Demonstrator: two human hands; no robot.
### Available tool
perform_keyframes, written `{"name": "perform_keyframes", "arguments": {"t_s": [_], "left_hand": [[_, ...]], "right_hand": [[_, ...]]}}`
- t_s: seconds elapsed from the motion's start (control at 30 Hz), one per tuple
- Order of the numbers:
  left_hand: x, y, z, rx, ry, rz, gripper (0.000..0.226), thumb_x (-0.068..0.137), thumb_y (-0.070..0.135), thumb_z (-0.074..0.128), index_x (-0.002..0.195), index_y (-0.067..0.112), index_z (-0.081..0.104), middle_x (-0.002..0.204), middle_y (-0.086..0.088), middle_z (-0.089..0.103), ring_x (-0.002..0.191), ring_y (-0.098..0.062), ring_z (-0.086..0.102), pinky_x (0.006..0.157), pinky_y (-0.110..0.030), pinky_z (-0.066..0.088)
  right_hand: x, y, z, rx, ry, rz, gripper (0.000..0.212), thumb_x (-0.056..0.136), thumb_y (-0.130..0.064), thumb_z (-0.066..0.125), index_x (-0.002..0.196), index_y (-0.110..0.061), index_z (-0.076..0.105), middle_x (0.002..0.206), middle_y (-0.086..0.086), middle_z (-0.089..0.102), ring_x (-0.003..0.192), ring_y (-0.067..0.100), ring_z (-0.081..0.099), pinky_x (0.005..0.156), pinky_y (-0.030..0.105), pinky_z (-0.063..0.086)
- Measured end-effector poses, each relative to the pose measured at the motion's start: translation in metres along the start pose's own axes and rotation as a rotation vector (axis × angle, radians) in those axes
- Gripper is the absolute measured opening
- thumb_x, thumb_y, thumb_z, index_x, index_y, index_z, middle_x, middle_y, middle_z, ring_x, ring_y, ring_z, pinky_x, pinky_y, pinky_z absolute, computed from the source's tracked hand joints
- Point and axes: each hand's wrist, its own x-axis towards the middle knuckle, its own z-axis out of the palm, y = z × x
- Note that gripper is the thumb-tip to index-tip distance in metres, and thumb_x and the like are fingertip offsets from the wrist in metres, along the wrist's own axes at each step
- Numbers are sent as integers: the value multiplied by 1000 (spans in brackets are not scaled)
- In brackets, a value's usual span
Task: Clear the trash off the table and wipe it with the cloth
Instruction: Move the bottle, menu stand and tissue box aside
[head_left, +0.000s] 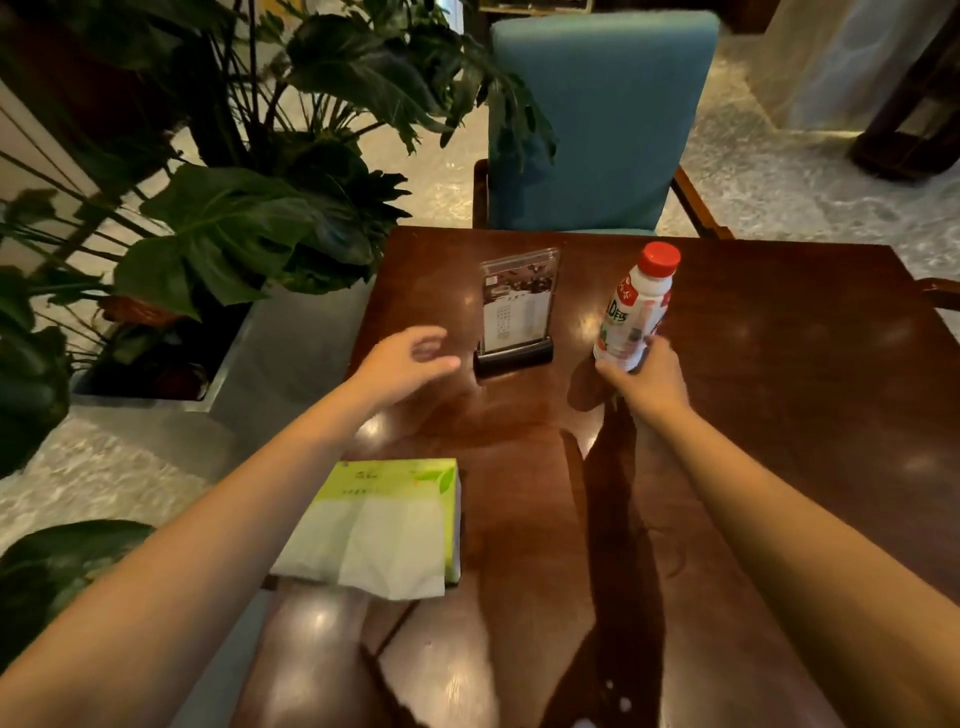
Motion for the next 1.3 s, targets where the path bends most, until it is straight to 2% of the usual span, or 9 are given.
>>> {"name": "perform_keyframes", "arguments": {"t_s": [0.17, 0.3, 0.47, 0.6, 0.73, 0.8, 0.97, 1.1, 1.3], "left_hand": [[-94, -55, -39, 426, -296, 22, 96, 67, 66, 63, 145, 23, 25, 152, 0, 29, 137, -10, 26, 107, -23, 25], [-136, -87, -47, 865, -343, 14, 143, 33, 98, 28, 148, 22, -8, 159, -4, -6, 145, -20, -9, 118, -43, 1], [-162, -111, -52, 588, -187, -69, 135, 56, 62, 74, 146, 11, -13, 157, -9, -10, 145, -20, -7, 117, -32, 3], [-177, -119, -46, 174, -129, -133, 147, 36, 70, 79, 147, 20, -3, 147, 5, 31, 135, -15, 33, 103, -27, 34], [-181, -126, -35, 31, -6, -102, 127, 36, 55, 79, 144, 29, 19, 137, 13, 38, 126, -9, 39, 96, -24, 34], [-181, -127, -33, 13, 33, -97, 122, 34, 56, 78, 141, 31, 26, 134, 14, 40, 123, -8, 41, 94, -23, 34], [-182, -118, -32, -35, 103, -71, 99, 36, 58, 74, 124, 44, 31, 123, 15, 49, 113, -7, 46, 90, -25, 37], [-169, -108, -44, -70, 171, -34, 105, 39, 56, 76, 133, 37, 34, 125, 12, 51, 114, -10, 49, 88, -25, 39], [-119, -78, -79, 29, 224, 14, 116, 39, 61, 72, 141, 23, 29, 138, 7, 43, 122, -11, 42, 95, -29, 35]], "right_hand": [[-72, 10, 38, -103, -165, -58, 78, 79, -37, 71, 139, -2, 35, 139, 19, 44, 128, 33, 44, 106, 38, 36], [-120, 0, 64, -201, -413, -243, 79, 80, -41, 70, 141, -7, 33, 144, 13, 39, 134, 28, 38, 111, 35, 31], [-157, -18, 85, -250, -633, -386, 74, 86, -38, 64, 145, -13, 27, 149, 6, 35, 138, 23, 34, 111, 33, 30], [-164, -20, 79, -190, -722, -233, 72, 90, -38, 57, 148, -15, 21, 152, 4, 33, 134, 20, 41, 100, 21, 32], [-176, -21, 85, -39, -802, -238, 55, 96, -19, 50, 145, -18, 27, 128, -4, 48, 88, -19, 53, 67, -2, 36], [-179, -22, 87, 19, -805, -222, 52, 95, -16, 52, 144, -17, 34, 125, -9, 49, 97, -12, 54, 66, -4, 38], [-175, -27, 92, 59, -774, -198, 48, 92, -23, 58, 138, -21, 45, 134, -2, 56, 123, 18, 53, 105, 34, 42], [-165, -53, 85, 180, -713, -202, 44, 92, -11, 56, 136, -14, 49, 128, -4, 57, 116, 12, 54, 86, 11, 48], [-116, -105, 88, 269, -610, -180, 44, 87, -11, 62, 131, -15, 54, 125, 2, 61, 115, 22, 57, 101, 42, 47]]}}
